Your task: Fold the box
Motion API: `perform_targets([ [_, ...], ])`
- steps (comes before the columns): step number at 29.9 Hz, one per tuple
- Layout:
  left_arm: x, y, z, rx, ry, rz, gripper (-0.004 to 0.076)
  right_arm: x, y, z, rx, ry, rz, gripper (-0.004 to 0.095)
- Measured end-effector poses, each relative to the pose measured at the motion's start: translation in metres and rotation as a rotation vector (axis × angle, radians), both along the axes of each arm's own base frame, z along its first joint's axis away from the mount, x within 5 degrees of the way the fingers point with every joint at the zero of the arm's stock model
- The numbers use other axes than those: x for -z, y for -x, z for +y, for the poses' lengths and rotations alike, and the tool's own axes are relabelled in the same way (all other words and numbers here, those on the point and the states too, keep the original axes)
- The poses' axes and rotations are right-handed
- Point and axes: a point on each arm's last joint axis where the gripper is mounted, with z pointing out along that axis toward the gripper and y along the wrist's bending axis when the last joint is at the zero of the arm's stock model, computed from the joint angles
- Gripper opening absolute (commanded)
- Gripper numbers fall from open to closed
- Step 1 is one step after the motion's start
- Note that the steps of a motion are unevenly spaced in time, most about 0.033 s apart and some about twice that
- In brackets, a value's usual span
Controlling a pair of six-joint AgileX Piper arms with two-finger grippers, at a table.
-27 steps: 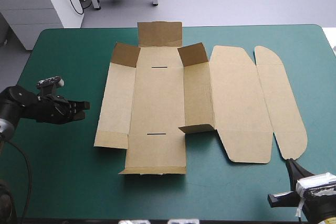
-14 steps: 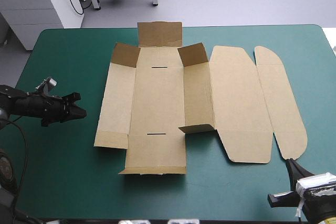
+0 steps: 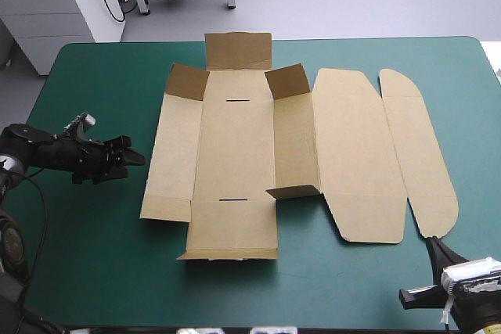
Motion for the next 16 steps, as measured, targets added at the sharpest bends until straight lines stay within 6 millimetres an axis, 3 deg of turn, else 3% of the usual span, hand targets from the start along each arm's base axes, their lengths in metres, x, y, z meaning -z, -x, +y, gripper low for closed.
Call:
perform_targets([
  [8, 0.032, -0.011, -0.029, 0.092, 0.048, 0.120, 0.0449, 0.000, 0.000, 0.000, 0.000, 0.000, 0.000, -0.0020],
  [16, 0.037, -0.016, -0.064, 0.183, 0.113, 0.155, 0.0414, 0.000, 0.000, 0.000, 0.000, 0.000, 0.000, -0.0020],
])
